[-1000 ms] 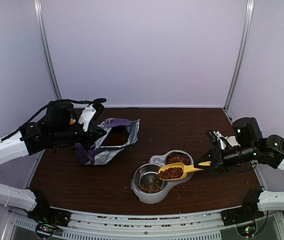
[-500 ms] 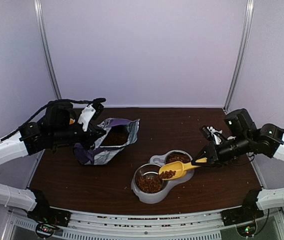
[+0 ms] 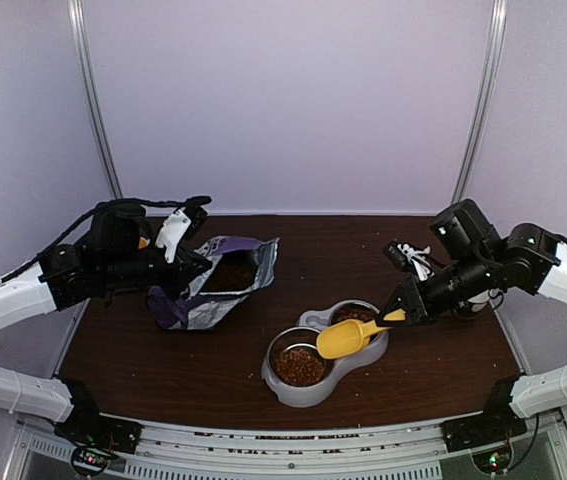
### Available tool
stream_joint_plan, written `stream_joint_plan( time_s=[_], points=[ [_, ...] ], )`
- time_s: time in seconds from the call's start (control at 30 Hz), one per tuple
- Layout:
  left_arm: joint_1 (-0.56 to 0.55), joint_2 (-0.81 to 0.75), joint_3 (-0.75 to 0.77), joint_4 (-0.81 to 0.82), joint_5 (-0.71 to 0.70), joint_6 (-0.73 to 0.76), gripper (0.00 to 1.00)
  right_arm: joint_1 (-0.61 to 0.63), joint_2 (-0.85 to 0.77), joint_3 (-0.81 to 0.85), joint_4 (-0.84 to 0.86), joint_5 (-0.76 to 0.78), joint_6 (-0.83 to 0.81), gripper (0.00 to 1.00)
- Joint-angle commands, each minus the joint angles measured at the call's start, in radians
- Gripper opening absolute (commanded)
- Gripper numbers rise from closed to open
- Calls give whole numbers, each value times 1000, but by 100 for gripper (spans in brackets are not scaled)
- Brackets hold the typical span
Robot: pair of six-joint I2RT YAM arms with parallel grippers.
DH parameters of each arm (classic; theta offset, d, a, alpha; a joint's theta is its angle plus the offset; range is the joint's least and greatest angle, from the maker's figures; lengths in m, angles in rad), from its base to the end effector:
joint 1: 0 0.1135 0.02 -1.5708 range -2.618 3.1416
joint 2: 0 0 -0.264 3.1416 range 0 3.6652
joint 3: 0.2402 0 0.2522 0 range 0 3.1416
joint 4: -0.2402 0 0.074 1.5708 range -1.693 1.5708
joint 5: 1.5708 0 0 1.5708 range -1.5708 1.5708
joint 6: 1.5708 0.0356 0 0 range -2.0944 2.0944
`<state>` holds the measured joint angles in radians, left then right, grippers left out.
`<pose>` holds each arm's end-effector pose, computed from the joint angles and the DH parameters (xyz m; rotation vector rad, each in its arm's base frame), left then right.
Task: Serve the pet food
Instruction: Place the pet food bowl.
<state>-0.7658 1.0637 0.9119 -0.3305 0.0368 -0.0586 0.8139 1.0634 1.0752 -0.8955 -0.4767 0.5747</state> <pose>0.1721 -0.1673 0.3157 0.7484 1.9601 -0.5441 0.1275 0.1588 0.3255 -0.5531 2.6430 1.1181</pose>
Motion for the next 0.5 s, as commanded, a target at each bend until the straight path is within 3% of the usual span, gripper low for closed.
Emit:
stream_joint_plan(
  time_s=[0.0,0.3,0.47],
  points=[
    [4,-7,12,29,-9,10,0,41,10,67,-44,55,-62,0],
    [5,-4,12,30,-2,9,0,146,76,166,-134,202,-152,0],
    [0,-8,11,36,53,22,0,149,35,160,-37,158,-140,0]
  ],
)
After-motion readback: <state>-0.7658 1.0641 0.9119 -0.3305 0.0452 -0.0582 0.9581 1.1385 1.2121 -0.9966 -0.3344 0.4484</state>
